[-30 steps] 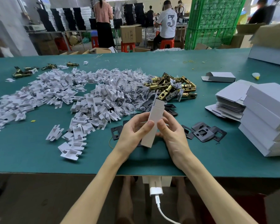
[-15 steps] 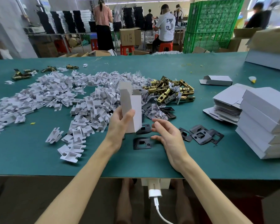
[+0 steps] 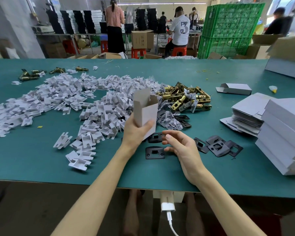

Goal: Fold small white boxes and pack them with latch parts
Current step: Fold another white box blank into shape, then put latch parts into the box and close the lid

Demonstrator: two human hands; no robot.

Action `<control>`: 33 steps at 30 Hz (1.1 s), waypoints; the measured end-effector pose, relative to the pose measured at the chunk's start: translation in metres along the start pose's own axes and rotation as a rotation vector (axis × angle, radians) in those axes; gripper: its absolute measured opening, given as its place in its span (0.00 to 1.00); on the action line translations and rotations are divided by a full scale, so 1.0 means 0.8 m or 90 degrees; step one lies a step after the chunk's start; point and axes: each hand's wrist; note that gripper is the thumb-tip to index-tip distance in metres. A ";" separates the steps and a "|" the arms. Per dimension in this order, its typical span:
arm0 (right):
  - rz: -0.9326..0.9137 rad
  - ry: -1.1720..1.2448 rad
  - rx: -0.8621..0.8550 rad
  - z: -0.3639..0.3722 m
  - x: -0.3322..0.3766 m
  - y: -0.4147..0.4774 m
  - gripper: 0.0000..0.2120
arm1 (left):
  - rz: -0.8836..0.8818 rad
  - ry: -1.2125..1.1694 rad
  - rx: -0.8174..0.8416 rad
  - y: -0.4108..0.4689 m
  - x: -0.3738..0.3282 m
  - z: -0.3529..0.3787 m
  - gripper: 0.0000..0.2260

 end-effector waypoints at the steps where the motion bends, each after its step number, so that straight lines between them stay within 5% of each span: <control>1: -0.003 -0.007 0.002 0.000 0.000 0.000 0.07 | -0.044 -0.079 -0.001 0.001 0.000 -0.004 0.14; 7: -0.031 -0.050 -0.007 0.002 0.002 -0.003 0.08 | -0.138 -0.305 0.011 0.002 -0.007 -0.016 0.19; 14: -0.108 -0.245 -0.008 0.005 0.001 -0.003 0.12 | -0.243 -0.544 0.148 -0.002 -0.024 -0.032 0.41; 18: -0.262 -0.609 -0.028 0.017 -0.005 0.000 0.17 | -0.253 -0.513 0.243 -0.009 -0.023 -0.027 0.35; 22: -0.206 -0.826 0.058 0.025 -0.011 0.007 0.22 | -0.251 -0.523 0.263 -0.011 -0.024 -0.026 0.25; 33: -0.183 -0.841 -0.001 0.025 -0.007 0.000 0.13 | -0.245 -0.503 0.195 -0.010 -0.021 -0.024 0.19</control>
Point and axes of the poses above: each hand's wrist, its own y-axis towards the middle knuckle, its own z-axis out of the palm, x = y × z, and after that the axes turned 3 degrees about y, right-handed
